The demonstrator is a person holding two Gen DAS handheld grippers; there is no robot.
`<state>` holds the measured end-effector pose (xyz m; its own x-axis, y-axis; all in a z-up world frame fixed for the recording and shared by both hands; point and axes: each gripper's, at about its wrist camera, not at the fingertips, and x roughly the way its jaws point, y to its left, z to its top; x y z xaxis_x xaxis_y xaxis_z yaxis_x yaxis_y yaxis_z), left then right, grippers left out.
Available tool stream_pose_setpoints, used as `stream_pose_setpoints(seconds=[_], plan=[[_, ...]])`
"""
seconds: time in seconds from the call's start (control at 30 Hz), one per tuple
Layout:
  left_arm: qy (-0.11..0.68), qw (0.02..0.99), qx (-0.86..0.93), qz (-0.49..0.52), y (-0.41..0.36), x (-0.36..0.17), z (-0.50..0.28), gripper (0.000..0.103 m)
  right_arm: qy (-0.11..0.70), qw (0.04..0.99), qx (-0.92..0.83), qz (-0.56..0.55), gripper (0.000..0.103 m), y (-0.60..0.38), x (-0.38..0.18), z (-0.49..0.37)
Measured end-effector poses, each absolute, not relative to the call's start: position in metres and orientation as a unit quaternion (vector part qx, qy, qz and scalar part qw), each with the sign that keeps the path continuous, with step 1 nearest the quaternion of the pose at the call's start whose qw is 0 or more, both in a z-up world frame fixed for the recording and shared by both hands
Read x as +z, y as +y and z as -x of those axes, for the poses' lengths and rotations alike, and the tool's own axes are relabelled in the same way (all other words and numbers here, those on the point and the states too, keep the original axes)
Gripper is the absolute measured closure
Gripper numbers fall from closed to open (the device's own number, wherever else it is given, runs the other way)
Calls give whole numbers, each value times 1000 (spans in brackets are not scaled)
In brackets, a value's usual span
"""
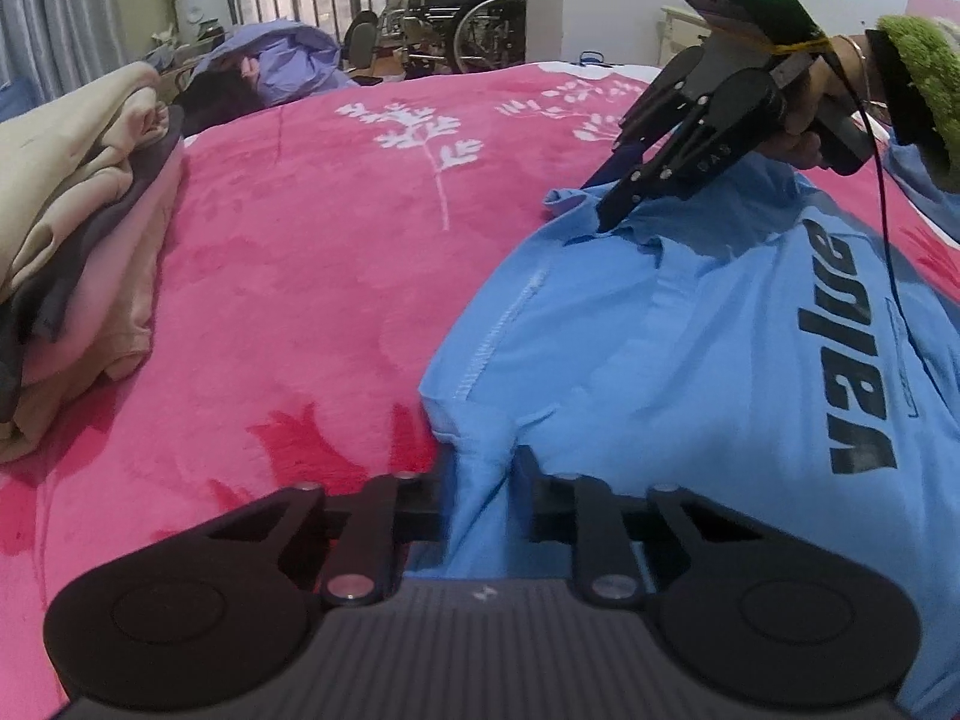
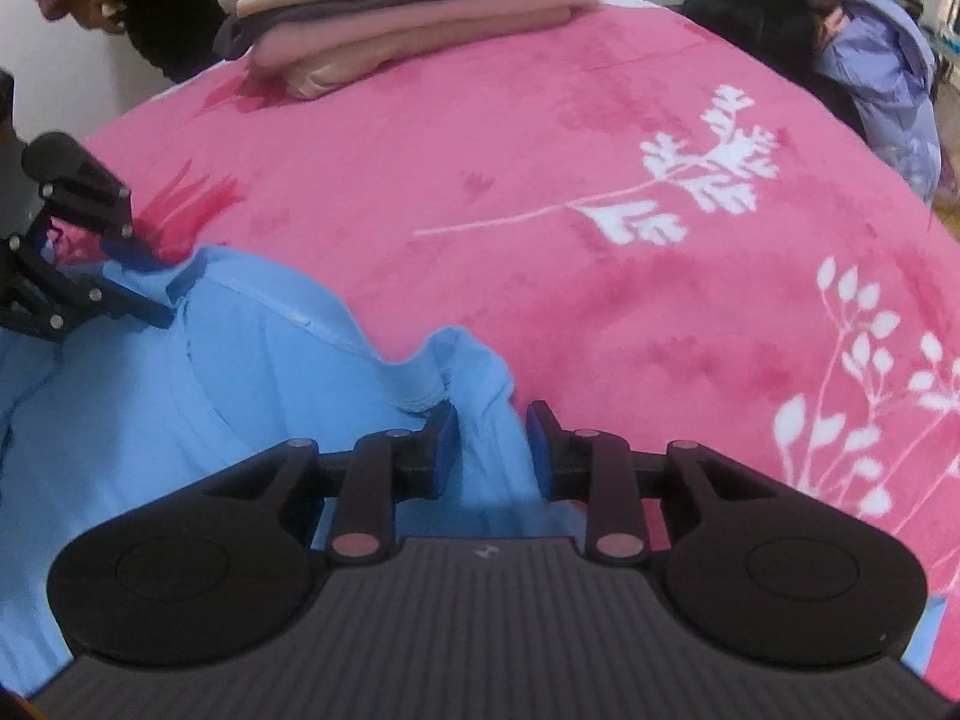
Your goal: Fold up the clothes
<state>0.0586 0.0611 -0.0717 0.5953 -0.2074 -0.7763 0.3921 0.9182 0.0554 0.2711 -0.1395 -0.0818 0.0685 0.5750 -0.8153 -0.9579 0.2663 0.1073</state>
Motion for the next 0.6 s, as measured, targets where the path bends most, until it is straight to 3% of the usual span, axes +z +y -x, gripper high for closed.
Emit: stream_pose_setpoints(seconds=[0.1, 0.6], plan=[[411, 888, -165, -125, 54, -72, -56, 97, 383, 699, 548, 252, 98, -140, -74, -249], [316, 940, -109, -67, 53, -15, -22, 98, 252, 854, 439, 121, 99, -215, 14, -171]])
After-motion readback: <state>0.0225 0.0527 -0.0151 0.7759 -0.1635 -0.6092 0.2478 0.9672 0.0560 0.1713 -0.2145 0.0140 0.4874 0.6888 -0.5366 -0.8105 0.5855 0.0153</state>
